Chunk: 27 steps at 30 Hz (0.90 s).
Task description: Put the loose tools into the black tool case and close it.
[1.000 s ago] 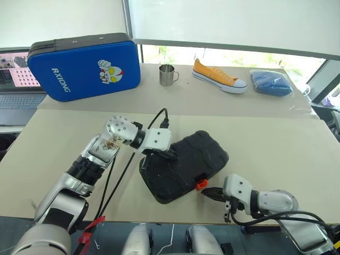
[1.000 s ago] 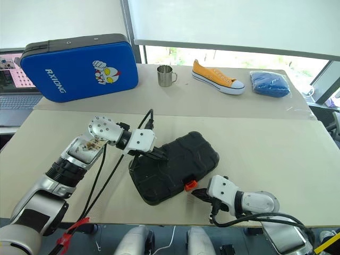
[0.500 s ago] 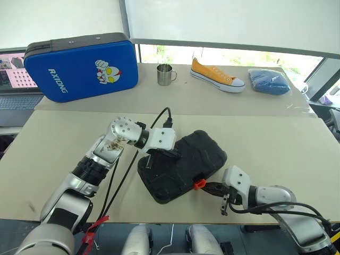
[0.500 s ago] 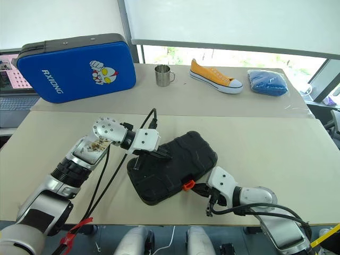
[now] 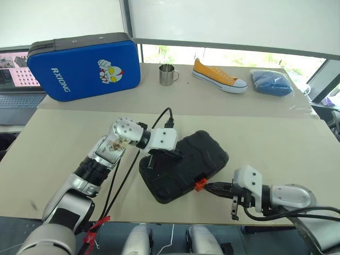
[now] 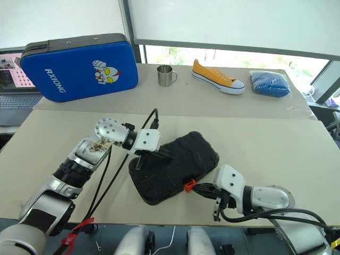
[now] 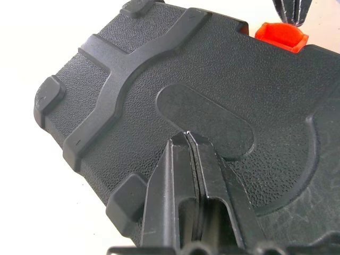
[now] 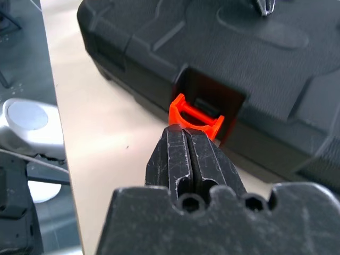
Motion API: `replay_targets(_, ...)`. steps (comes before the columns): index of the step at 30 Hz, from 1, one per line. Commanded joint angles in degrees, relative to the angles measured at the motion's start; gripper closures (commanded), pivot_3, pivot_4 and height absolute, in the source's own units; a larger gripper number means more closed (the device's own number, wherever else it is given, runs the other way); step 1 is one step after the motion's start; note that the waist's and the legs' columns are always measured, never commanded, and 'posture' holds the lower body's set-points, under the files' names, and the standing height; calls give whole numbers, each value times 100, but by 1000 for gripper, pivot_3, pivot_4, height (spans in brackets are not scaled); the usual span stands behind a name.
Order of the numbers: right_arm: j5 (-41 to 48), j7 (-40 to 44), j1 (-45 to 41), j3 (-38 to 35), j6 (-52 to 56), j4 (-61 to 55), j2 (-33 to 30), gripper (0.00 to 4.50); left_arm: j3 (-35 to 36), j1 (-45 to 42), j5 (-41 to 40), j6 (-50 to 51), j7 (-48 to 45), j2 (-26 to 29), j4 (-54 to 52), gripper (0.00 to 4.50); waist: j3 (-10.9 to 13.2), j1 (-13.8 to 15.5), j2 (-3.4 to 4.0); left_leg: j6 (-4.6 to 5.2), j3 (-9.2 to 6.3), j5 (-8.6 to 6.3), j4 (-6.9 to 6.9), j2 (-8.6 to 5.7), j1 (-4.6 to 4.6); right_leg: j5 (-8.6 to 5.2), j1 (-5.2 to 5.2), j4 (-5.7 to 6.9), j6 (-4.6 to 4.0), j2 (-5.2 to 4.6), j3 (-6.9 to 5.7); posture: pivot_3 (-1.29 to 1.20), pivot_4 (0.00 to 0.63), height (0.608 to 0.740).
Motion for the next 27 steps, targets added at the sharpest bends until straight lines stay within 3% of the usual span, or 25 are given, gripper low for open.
replay_targets(1,-193,-172,-276,225,8,153,97,4500,-146,20,163,-35,-39,-48,98,4444,0,-1,-1,0,1,0,0,0,1,0,0,0,0,0,0,0,150,739)
replay_targets(10,-528,-166,-338,500,-131,517,118,4500,-109,34,191,-36,-30,-63,82,4444,0,-2,0,0,2,0,0,0,3,0,0,1,0,1,1,0,150,739)
replay_targets(20,4,-156,-8,-93,281,-94,50,4500,-93,71,195,-41,-12,-54,70,4444,0,7,0,0,-1,0,0,0,-3,0,-2,0,0,0,0,0,150,739)
replay_targets(27,-252,-347,-334,379,318,119,207,4500,-115,36,189,-30,-19,-116,114,4444,0,-12,0,0,-1,0,0,1,-1,0,-3,0,0,1,0,0,150,739)
